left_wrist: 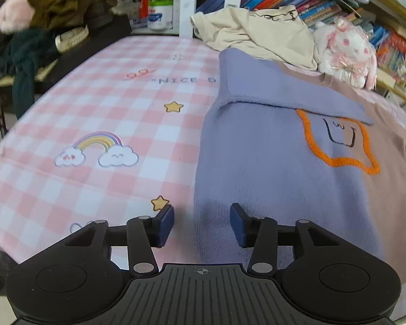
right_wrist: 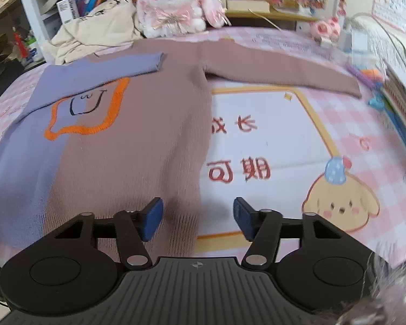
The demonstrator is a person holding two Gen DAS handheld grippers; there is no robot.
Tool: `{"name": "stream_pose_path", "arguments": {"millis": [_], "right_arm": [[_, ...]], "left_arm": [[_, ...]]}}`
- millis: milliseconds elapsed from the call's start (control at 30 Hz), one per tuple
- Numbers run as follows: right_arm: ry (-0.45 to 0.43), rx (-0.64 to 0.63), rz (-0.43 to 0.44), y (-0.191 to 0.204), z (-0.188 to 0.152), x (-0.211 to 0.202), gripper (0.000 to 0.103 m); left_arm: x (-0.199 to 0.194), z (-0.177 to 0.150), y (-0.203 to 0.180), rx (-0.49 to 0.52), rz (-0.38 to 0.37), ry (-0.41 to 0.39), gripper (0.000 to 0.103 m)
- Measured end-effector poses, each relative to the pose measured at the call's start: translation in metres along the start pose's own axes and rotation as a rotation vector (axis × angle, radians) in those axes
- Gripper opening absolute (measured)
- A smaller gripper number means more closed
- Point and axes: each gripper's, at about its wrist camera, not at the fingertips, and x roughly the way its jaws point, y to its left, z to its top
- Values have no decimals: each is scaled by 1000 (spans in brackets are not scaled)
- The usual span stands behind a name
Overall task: Fold clothes
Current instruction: 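Press the lavender side flat with the left gripper and release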
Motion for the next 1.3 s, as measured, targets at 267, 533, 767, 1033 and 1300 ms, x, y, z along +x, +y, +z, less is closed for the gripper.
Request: {"name": "stream_pose_path", "arguments": {"millis": [267, 533, 767, 1033, 1300], "right_arm": [[4, 4, 36, 13, -2, 1, 11], [-5, -61, 51, 35, 0, 6, 11], [-5, -61, 61, 39, -3, 5, 11], [-4, -30, 34, 37, -1, 4, 21], [-129, 19, -29, 44, 3, -37, 85]], "left_arm": [[5, 5, 19, -55, -88, -1, 4], [10, 15, 36, -66, -69, -10, 4], [11, 18, 41, -44, -64, -10, 5], [1, 18, 40, -34, -63, -22, 12], [-42, 17, 22, -8, -56, -115, 89]]}}
